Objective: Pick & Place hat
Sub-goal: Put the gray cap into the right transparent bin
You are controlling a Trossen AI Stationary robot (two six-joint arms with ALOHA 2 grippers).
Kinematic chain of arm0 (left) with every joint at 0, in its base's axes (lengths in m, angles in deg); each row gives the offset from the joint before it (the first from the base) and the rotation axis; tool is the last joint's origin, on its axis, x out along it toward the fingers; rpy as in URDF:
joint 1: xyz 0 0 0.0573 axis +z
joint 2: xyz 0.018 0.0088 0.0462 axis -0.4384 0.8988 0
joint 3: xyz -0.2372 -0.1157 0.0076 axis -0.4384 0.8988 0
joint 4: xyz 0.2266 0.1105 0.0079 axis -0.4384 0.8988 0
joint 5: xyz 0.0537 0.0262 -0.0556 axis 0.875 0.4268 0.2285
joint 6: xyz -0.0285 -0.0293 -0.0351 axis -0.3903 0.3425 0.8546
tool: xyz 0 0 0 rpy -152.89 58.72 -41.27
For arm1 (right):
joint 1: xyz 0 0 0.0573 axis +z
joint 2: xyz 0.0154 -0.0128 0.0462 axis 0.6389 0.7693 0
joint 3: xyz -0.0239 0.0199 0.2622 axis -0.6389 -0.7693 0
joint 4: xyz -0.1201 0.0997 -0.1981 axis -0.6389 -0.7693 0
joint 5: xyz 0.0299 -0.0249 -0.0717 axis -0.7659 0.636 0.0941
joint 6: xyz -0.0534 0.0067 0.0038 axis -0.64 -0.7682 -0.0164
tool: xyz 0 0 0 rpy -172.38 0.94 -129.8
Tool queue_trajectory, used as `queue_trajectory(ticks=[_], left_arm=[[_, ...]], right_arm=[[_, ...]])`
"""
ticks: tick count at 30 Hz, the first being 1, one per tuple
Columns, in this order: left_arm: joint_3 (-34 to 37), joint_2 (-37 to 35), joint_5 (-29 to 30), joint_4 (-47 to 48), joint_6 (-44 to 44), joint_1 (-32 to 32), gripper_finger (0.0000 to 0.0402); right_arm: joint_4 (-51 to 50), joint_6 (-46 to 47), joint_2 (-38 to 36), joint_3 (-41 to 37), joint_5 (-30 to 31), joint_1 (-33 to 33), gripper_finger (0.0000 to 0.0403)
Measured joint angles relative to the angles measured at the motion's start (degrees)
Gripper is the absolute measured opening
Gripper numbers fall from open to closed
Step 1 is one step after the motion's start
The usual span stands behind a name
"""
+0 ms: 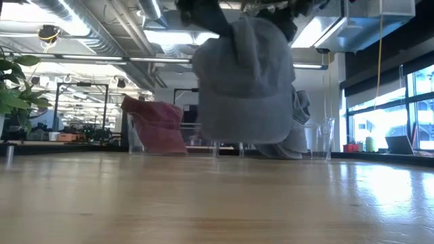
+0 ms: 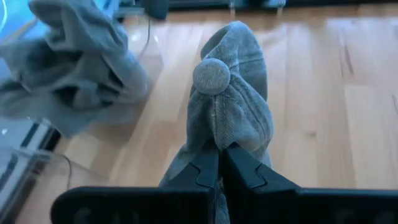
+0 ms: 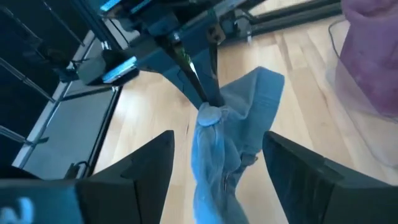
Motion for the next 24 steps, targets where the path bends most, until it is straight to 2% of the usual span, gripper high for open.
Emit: queue_trajectory(ticks=[9, 14, 18, 24], left_arm=[[-1.46, 0.0, 1.73, -0.82, -1.61, 0.38, 0.0005], [-1.46, 0.0, 3.0, -0.87, -1.55, 0.37, 0.0005], [-1.44, 0.0, 2.71, -1.33, -1.51, 0.37, 0.0005], [-1.44, 0.0, 2.6, -2.65, -1.49, 0.37, 0.0006]], right_arm=[[-11.01, -0.06, 7.48, 11.25, -0.41, 1.01, 0.0233], [-17.54, 0.09, 10.48, 15.23, 2.65, 2.59, 0.021], [-17.17, 0.08, 11.31, 16.35, 3.86, 3.45, 0.017], [-17.15, 1.21, 11.31, 16.35, 3.93, 3.59, 0.0083]])
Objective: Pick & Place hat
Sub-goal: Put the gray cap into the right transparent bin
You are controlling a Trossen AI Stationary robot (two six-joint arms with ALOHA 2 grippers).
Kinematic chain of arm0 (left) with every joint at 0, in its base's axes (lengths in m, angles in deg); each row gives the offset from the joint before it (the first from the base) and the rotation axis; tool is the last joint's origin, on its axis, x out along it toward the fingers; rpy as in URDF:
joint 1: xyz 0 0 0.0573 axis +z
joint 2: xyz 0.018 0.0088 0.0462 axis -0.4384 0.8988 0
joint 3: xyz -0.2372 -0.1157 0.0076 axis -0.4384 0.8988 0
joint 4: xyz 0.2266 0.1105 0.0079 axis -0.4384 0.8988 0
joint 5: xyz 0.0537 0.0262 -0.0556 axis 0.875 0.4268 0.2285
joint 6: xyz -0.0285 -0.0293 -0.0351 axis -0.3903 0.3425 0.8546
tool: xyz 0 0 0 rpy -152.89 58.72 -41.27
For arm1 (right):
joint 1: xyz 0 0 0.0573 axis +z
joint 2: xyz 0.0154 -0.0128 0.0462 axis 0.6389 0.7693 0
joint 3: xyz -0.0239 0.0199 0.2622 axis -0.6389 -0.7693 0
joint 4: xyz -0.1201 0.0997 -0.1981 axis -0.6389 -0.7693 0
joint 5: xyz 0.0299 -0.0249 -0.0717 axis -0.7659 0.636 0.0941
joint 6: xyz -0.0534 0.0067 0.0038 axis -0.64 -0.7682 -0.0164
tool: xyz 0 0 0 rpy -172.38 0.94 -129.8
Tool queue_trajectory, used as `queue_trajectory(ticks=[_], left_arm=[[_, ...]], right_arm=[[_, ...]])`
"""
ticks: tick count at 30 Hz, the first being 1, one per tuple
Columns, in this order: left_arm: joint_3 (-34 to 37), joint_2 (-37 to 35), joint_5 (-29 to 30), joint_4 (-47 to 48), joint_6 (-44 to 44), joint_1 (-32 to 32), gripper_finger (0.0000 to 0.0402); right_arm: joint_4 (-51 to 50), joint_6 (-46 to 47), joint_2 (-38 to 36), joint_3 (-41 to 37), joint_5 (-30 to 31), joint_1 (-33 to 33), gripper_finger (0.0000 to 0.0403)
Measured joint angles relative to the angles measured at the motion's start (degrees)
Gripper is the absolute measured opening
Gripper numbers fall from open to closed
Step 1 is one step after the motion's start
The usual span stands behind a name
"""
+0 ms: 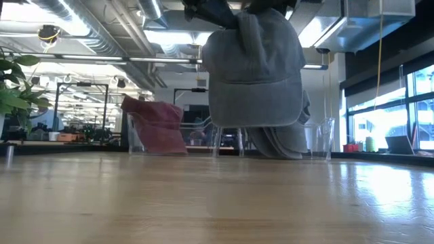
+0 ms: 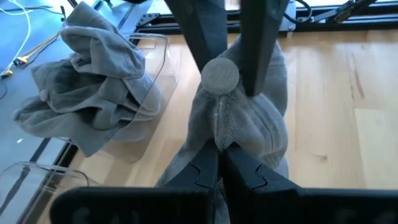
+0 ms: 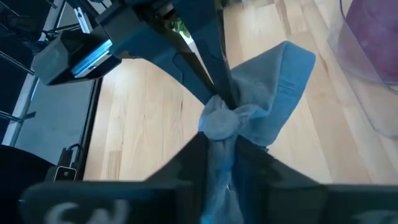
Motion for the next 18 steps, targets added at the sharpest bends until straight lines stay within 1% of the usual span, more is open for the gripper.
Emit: queue_trajectory(ticks=[4, 5, 9, 14, 16, 18], left_arm=[[0.0, 0.0, 0.07, -0.49, -0.55, 0.0, 0.0008], [0.0, 0.0, 0.14, -0.54, -0.84, 0.0, 0.001], [0.0, 0.0, 0.52, -0.73, -2.7, 0.0, 0.0021], [0.0, 0.0, 0.47, -0.84, -4.45, -0.02, 0.003], [0.0, -0.01, 0.56, -1.12, -4.93, -0.01, 0.0032], [0.0, -0.07, 0.81, -1.23, -4.98, 0.0, 0.0032]], right_arm=[[0.0, 0.61, 0.0, 0.01, -0.02, 0.0, 0.0023], [0.0, 0.61, 0.0, 0.0, -0.02, 0.0, 0.0015], [-0.17, 0.34, 0.0, 0.01, -0.02, 0.0, 0.0016], [-1.87, -4.79, -0.52, 0.02, 0.21, 0.0, 0.0008], [-2.71, -7.11, -1.17, 0.02, 1.85, 0.0, 0.0008], [-3.85, -9.82, -2.09, 0.02, 5.02, 0.02, 0.0009]])
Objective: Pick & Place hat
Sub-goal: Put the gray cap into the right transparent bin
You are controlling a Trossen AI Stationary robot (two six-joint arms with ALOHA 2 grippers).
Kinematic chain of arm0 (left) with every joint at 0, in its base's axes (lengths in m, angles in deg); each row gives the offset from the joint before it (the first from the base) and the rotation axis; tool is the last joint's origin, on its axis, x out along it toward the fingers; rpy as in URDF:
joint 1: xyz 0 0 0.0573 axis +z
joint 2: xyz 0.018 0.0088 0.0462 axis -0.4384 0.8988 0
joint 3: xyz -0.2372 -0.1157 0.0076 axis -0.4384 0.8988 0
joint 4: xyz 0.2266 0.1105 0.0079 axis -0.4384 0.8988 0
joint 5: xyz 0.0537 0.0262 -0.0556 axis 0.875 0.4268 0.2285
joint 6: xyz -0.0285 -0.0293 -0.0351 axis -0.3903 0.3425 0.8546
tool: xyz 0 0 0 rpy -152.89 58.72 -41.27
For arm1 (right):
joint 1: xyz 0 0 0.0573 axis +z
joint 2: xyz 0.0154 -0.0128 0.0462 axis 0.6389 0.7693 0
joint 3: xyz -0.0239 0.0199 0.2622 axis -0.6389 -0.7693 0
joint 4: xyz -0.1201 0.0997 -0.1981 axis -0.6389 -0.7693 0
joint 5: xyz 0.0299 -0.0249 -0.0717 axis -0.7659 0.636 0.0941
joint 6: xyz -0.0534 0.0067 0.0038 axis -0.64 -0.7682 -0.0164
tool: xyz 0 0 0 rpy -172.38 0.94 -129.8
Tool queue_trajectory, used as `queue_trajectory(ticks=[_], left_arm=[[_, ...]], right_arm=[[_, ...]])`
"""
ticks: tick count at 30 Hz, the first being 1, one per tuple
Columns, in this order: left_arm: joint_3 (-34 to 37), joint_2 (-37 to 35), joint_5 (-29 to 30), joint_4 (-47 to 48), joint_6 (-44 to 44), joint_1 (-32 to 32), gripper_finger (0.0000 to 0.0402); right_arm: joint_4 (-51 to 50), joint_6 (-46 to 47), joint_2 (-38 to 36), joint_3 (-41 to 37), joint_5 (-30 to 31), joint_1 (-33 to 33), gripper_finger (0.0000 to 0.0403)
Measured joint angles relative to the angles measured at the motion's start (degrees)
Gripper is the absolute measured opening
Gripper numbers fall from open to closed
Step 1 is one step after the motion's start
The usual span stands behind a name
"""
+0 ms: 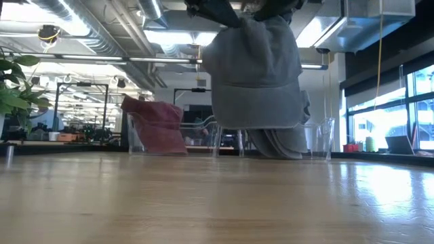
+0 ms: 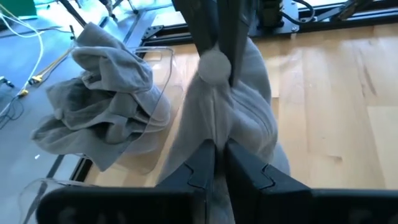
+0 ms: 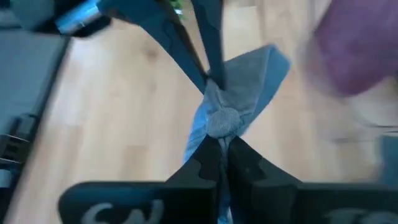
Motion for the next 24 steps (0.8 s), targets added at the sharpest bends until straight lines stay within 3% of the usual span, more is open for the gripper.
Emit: queue_trajectory(ticks=[5, 12, 18, 24], left_arm=[[-0.02, -0.29, 2.16, 0.68, -0.18, -0.03, 0.0039], [0.0, -5.47, 15.63, 4.33, -1.06, -2.27, 0.0082], [0.0, -10.73, 17.15, 7.41, 1.2, -2.78, 0.0099], [0.0, -12.38, 17.1, 7.39, 2.68, -2.78, 0.0095]], right_arm=[[-2.21, -5.1, -2.95, -0.02, 6.33, 0.0, 0.0008], [-7.37, -15.75, -7.54, 0.0, 22.04, -0.02, 0.0008], [-8.8, -33.88, -10.25, 0.0, 38.73, -0.02, 0.0009], [-12.3, -46.7, -10.45, 0.0, 48.92, -2.13, 0.001]])
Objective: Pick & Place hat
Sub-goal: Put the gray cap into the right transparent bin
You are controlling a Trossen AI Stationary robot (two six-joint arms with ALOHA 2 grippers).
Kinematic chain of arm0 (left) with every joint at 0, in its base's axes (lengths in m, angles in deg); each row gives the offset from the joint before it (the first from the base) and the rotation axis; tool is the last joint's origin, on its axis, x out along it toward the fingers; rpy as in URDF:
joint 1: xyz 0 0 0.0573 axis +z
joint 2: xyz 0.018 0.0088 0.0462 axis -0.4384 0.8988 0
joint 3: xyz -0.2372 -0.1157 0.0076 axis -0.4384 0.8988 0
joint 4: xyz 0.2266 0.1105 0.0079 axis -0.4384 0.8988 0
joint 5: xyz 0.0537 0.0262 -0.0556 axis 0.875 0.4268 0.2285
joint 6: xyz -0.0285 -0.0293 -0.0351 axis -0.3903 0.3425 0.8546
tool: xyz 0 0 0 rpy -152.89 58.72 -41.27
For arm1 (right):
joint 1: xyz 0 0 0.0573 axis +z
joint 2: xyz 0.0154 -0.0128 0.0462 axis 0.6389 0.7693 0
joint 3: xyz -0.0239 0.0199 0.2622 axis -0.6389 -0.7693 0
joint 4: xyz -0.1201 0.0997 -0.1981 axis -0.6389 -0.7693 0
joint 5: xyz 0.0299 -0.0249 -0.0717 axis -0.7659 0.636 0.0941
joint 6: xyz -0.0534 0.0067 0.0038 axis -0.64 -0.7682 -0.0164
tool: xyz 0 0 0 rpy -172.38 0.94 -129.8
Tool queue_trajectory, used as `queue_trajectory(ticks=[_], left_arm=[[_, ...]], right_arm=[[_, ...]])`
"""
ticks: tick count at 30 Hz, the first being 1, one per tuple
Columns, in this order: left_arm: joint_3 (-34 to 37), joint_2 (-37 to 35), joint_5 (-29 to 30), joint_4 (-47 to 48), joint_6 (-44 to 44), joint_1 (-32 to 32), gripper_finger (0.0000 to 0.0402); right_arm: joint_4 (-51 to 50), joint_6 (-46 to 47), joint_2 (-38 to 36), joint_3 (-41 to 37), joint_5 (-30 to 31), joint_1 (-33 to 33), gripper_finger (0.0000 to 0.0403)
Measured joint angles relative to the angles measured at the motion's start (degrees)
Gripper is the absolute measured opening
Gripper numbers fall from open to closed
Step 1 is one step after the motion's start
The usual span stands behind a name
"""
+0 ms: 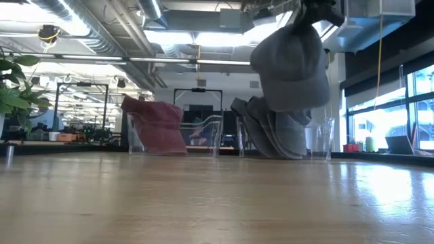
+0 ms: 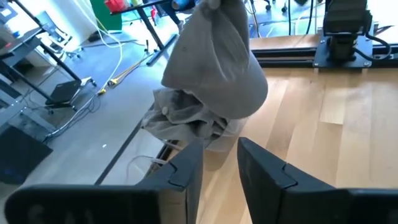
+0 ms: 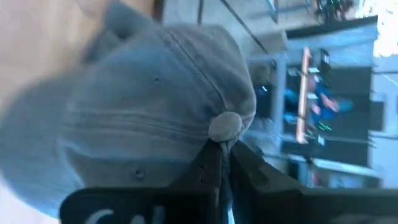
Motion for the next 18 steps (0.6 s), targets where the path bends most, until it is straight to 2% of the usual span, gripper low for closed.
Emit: queue_trajectory(ticks=[6, 12, 18], left_arm=[[0.0, 0.01, -0.09, 0.0, 0.07, 0.0, 0.0094], [0.0, 0.03, -0.16, 0.0, 0.01, 0.0, 0.0095], [0.0, 0.03, -0.18, -0.01, -0.05, 0.0, 0.0094]], right_arm=[[-1.97, -3.46, 0.0, 0.0, 7.33, -3.45, 0.001], [-4.28, -6.4, 0.29, -0.04, 6.52, -7.07, 0.0011], [-1.13, -7.6, 0.33, -4.3, 7.95, -10.93, 0.0011]])
